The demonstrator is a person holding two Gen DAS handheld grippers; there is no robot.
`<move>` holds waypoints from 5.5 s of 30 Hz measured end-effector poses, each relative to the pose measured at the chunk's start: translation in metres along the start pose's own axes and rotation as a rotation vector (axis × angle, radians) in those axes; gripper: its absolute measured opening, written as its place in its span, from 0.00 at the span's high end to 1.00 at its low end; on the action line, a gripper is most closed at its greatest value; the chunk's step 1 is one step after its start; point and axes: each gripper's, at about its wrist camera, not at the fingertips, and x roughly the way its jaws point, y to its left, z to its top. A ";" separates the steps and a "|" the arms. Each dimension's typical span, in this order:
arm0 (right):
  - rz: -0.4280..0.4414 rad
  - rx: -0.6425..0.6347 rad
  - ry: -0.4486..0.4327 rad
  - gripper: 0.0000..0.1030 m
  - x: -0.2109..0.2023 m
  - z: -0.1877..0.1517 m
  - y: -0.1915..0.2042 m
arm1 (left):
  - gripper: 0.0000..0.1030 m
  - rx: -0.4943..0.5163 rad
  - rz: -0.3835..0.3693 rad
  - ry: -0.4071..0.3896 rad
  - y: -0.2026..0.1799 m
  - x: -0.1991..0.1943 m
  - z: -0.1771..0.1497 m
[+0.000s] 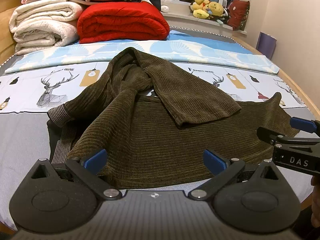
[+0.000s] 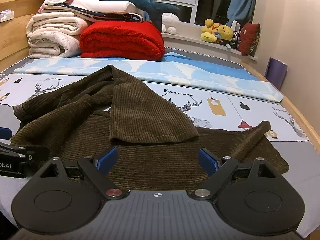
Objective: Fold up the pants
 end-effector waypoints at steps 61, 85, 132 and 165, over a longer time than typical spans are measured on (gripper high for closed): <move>-0.004 -0.028 -0.040 0.24 -0.003 0.000 0.005 | 0.04 0.046 -0.016 -0.022 -0.006 0.000 -0.004; -0.250 0.228 -0.064 0.84 0.047 0.020 -0.177 | 0.99 -0.252 0.036 0.234 0.209 0.073 0.037; -0.503 0.818 0.398 0.94 0.094 -0.091 -0.344 | 0.75 -0.145 0.249 0.251 0.260 0.091 0.022; -0.712 0.981 0.363 0.95 0.070 -0.101 -0.362 | 0.73 -0.173 0.178 0.347 0.273 0.085 0.002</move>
